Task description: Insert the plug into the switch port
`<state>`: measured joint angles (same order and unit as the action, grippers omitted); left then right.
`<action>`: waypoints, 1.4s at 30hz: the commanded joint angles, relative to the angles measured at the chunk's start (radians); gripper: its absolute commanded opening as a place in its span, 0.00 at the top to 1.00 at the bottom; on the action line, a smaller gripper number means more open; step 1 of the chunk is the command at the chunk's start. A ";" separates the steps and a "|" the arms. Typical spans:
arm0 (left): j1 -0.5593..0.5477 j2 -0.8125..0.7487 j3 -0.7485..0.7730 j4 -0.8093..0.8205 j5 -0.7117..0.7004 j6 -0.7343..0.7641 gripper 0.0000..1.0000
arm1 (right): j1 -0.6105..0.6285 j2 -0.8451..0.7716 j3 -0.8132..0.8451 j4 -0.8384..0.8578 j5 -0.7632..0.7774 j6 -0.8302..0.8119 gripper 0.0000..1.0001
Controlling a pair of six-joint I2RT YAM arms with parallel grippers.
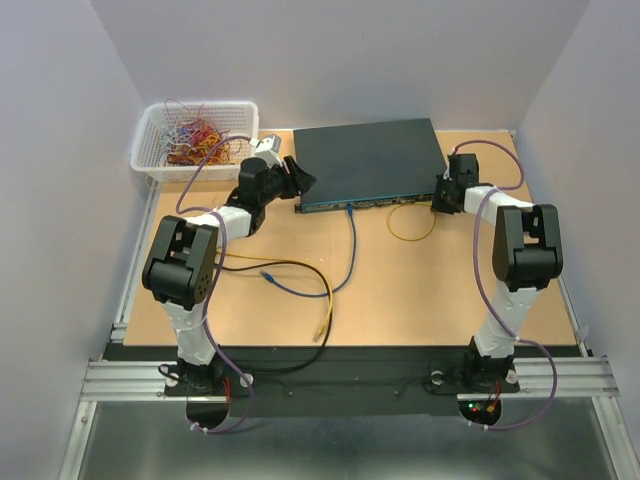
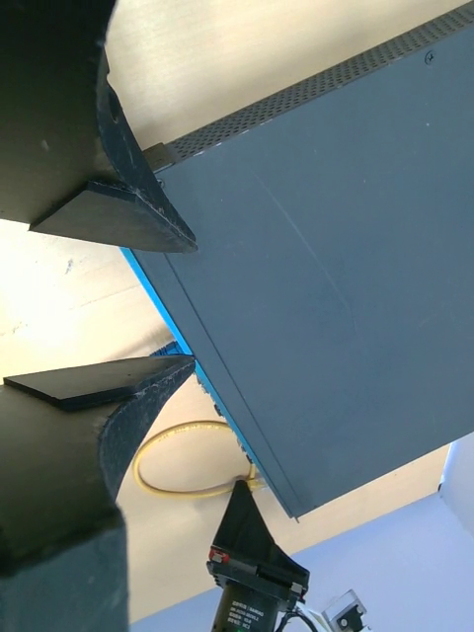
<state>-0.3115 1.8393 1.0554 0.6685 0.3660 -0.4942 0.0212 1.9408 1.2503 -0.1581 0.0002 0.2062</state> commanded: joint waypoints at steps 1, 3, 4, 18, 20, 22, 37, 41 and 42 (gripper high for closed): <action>0.005 0.003 -0.012 0.072 0.008 0.019 0.44 | 0.005 -0.032 0.084 0.031 0.026 -0.014 0.99; 0.005 0.003 -0.015 0.075 0.010 0.022 0.45 | 0.005 -0.040 0.107 0.012 0.018 -0.007 1.00; 0.005 0.002 -0.017 0.075 0.008 0.022 0.45 | 0.005 -0.040 0.113 0.006 0.018 -0.007 1.00; 0.006 0.003 -0.035 0.095 0.019 0.013 0.46 | 0.003 -0.059 0.164 -0.023 0.029 -0.010 1.00; 0.006 0.003 -0.037 0.095 0.022 0.013 0.46 | 0.005 -0.056 0.166 -0.023 0.040 -0.014 1.00; 0.006 0.000 -0.038 0.095 0.021 0.014 0.46 | 0.005 -0.057 0.167 -0.024 0.069 -0.021 1.00; 0.014 0.000 -0.048 0.102 0.027 0.017 0.47 | -0.014 -0.008 0.251 -0.023 0.083 -0.024 1.00; 0.015 0.001 -0.049 0.106 0.030 0.019 0.47 | -0.014 0.020 0.273 -0.023 0.102 -0.030 1.00; 0.014 0.005 -0.049 0.106 0.033 0.017 0.47 | -0.014 0.026 0.279 -0.023 0.106 -0.033 1.00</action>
<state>-0.3054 1.8511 1.0210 0.7155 0.3798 -0.4942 0.0246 1.9514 1.4372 -0.3965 0.0582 0.1791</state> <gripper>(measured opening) 0.537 0.067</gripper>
